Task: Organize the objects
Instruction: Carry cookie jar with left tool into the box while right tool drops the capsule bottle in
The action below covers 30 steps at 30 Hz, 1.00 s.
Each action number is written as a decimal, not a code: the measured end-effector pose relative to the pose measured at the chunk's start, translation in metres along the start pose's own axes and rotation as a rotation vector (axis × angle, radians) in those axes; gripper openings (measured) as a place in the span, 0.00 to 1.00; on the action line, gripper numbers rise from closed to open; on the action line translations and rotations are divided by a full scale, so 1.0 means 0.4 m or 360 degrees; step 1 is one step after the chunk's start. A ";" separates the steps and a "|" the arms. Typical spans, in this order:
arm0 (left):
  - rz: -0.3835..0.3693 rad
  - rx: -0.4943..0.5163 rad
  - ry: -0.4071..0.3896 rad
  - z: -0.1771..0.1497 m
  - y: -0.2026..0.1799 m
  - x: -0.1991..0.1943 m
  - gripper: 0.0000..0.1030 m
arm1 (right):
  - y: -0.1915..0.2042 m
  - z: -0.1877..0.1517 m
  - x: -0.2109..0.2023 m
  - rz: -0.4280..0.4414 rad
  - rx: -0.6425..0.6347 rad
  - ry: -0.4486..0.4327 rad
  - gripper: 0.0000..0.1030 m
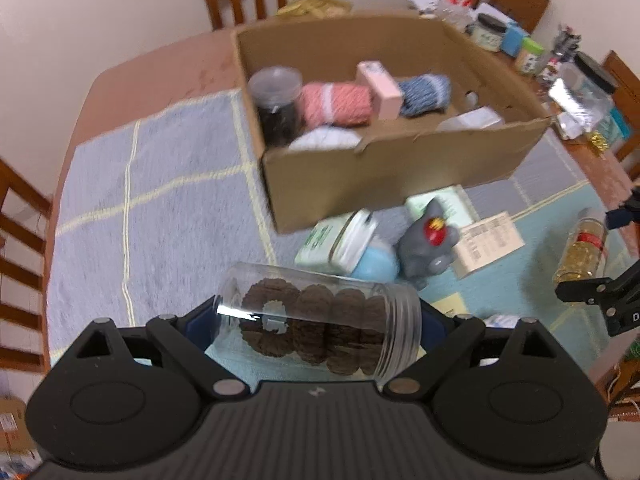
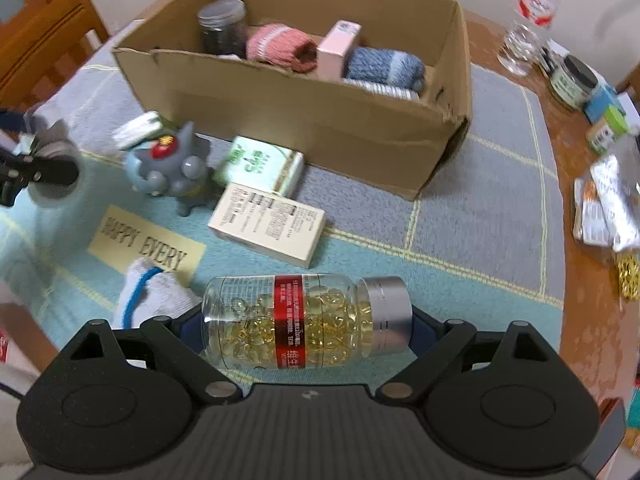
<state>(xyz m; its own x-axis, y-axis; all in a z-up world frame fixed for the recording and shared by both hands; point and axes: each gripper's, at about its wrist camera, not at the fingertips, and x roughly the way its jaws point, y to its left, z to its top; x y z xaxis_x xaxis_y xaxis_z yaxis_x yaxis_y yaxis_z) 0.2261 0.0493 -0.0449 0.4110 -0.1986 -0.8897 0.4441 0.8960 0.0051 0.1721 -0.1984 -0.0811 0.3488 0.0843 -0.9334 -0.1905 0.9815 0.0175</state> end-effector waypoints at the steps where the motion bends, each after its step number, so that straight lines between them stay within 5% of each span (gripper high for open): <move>1: 0.0000 0.0018 -0.0016 0.008 -0.006 -0.010 0.91 | 0.001 0.004 -0.013 0.0004 -0.0018 -0.0005 0.93; 10: -0.0086 0.0103 -0.0235 0.146 -0.078 -0.081 0.92 | -0.009 0.064 -0.121 0.0024 -0.0120 -0.0158 0.93; 21: -0.0124 0.0093 -0.0443 0.324 -0.156 -0.044 0.95 | -0.071 0.155 -0.183 -0.0034 -0.0123 -0.0305 0.93; 30: -0.0078 -0.0027 -0.0393 0.314 -0.126 -0.009 0.98 | -0.114 0.223 -0.208 -0.0068 -0.0113 -0.0389 0.93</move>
<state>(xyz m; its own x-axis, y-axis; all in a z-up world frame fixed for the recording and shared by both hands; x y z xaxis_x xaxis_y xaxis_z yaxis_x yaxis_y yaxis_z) 0.3023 -0.0450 0.0153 0.5721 -0.3313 -0.7503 0.4560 0.8889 -0.0449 0.2335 -0.2350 0.0278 0.5677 0.0904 -0.8183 -0.2318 0.9713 -0.0535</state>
